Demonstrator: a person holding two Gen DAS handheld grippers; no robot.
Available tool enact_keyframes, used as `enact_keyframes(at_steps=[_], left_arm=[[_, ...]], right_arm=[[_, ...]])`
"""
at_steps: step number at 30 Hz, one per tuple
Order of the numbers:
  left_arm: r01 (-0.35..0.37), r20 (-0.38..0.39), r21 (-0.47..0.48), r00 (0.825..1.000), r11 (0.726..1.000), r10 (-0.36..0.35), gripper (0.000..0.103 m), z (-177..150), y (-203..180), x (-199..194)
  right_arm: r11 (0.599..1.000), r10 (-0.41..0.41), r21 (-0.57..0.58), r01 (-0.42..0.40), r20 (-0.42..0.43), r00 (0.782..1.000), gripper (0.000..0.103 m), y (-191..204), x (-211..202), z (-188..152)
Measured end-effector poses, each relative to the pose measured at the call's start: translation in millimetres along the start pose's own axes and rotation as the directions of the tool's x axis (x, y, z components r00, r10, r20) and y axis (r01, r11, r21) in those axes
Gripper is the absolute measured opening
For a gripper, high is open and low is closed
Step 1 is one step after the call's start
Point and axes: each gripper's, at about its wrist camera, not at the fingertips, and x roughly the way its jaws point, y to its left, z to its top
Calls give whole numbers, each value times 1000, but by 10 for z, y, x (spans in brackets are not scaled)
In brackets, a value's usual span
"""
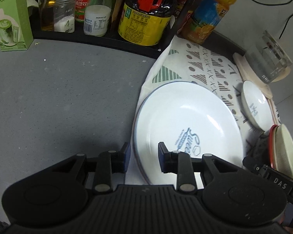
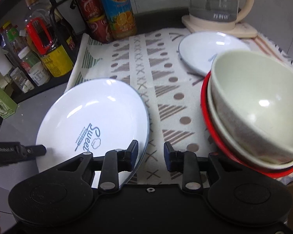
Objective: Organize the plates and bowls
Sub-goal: 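Open the right gripper to release the 'Sweet' plate, then move the right gripper to the white 'BAKERY' plate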
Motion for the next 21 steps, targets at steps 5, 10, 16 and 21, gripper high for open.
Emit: enact_keyframes(at_steps=[5, 10, 16, 21], left_arm=[[-12, 12, 15, 1000, 1000, 11, 53, 78, -161, -42], [-30, 19, 24, 999, 999, 30, 74, 203, -329, 1], [-13, 35, 77, 999, 997, 11, 83, 386, -586, 47], [9, 32, 132, 999, 991, -13, 86, 520, -844, 150]], right_arm=[[1000, 20, 4, -20, 43, 999, 46, -41, -167, 155], [999, 50, 6, -51, 92, 995, 57, -71, -302, 309], [997, 67, 38, -73, 133, 989, 69, -173, -417, 561], [996, 22, 78, -36, 175, 984, 80, -421, -478, 811]])
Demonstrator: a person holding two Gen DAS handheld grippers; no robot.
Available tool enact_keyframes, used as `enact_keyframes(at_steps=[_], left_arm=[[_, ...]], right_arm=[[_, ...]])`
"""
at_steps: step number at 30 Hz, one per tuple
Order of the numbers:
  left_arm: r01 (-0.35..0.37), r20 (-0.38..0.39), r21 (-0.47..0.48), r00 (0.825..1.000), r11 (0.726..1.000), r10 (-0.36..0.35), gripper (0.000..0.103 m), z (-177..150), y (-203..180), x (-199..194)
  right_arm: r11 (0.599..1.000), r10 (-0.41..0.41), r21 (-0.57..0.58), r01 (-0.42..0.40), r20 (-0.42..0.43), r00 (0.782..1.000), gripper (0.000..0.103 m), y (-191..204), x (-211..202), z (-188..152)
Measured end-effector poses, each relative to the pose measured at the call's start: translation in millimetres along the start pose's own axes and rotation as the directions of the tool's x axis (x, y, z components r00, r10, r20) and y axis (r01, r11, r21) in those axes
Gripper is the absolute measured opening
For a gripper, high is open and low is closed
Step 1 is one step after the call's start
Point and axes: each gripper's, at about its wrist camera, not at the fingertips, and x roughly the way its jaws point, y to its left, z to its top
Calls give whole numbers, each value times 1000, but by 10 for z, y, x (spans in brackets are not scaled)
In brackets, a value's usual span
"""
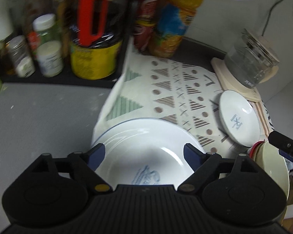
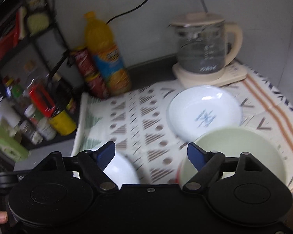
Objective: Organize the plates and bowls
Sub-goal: 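Move the right gripper to the white 'BAKERY' plate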
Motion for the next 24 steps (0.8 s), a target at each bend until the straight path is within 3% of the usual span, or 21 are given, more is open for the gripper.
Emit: enact_keyframes(at_steps=[18, 24], left_arm=[[123, -112, 186, 988, 975, -103, 86, 401, -895, 762], [147, -153, 230, 982, 962, -113, 86, 502, -1155, 996]], right_arm=[[965, -171, 199, 173, -25, 985, 82, -838, 196, 293], [932, -175, 305, 195, -91, 980, 82, -1116, 309, 364]])
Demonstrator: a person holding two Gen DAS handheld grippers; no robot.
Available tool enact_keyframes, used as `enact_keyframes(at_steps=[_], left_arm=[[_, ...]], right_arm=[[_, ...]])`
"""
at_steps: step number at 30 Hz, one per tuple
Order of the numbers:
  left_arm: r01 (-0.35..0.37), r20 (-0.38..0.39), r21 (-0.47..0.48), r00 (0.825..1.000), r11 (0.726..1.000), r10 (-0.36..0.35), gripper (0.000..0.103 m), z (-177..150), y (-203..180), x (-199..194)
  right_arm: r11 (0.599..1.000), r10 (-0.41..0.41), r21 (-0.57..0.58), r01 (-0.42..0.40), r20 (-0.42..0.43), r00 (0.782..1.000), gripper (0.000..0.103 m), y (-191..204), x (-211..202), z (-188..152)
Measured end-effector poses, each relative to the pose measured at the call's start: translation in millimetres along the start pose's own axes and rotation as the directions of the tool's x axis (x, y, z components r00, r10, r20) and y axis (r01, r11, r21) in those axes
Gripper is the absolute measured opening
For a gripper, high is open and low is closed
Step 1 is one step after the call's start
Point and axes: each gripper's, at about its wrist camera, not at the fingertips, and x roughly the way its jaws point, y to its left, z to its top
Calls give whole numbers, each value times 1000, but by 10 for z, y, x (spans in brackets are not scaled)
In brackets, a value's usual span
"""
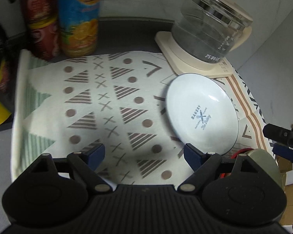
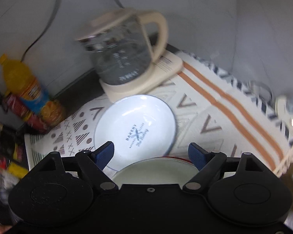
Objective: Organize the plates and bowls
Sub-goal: 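Move the right gripper to the white 'BAKERY' plate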
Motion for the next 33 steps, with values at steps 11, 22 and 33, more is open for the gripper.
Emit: enact_keyframes(at_steps=[11, 22, 33], left_arm=[[11, -61, 51, 998, 999, -8, 85, 304, -188, 491], [76, -148, 28, 986, 997, -71, 65, 446, -309, 847], [128, -181, -15, 975, 992, -128, 45, 467, -342, 980]], right_arm=[[988, -58, 136, 68, -76, 995, 78, -344, 359, 164], [973, -37, 218, 78, -188, 981, 64, -460, 750, 299], [947, 5, 307, 91, -299, 954, 45, -532, 1112, 442]])
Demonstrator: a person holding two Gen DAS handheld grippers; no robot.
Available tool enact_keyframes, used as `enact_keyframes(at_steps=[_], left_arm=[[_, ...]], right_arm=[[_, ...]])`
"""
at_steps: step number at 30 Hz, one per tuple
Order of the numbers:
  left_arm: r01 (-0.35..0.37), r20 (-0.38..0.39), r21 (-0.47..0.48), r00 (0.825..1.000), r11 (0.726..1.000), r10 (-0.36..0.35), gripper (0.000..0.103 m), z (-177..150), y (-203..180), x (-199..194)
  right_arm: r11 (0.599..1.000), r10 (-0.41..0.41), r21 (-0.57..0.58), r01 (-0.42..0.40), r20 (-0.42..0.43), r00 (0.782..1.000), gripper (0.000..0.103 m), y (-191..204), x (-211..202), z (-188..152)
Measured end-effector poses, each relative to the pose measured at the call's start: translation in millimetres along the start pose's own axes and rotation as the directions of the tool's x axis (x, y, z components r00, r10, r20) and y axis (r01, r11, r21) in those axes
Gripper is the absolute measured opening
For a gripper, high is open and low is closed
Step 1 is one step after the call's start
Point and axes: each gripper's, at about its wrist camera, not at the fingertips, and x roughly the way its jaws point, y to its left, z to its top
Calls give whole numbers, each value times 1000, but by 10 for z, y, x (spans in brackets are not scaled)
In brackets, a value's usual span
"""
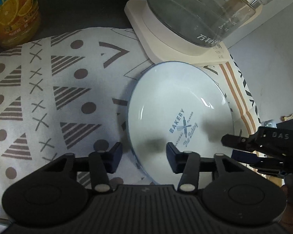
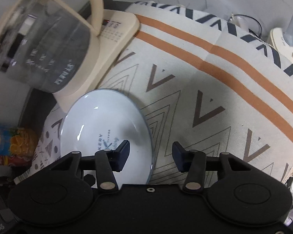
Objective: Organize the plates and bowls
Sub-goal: 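Move the right gripper to the white 'BAKERY' plate, then grasp the rim of the 'BAKERY' plate with the right gripper, then carry the 'BAKERY' plate and lower it onto the 'Sweet' plate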
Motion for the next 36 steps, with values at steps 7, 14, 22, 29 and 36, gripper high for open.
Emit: enact_keyframes(at_steps=[7, 14, 22, 29, 36], left_arm=[[20, -5, -39, 1000, 999, -20, 30, 72, 30, 51], [52, 6, -78, 999, 996, -52, 26, 91, 115, 32], [88, 30, -149, 996, 985, -84, 8, 142, 293, -62], [88, 81, -149, 994, 985, -77, 8, 58, 342, -261], [95, 119, -155, 990, 983, -77, 8, -19, 411, -433]], right_arm=[[1000, -20, 5, 21, -57, 998, 33, 23, 140, 88], [998, -57, -37, 55, -70, 996, 31, 137, 259, 170], [990, -85, -111, 83, -16, 996, 19, 252, 233, 131], [990, 10, -138, -6, 24, 1000, 12, 244, 109, 89], [986, 122, -116, -116, 44, 992, 5, 205, -19, 31]])
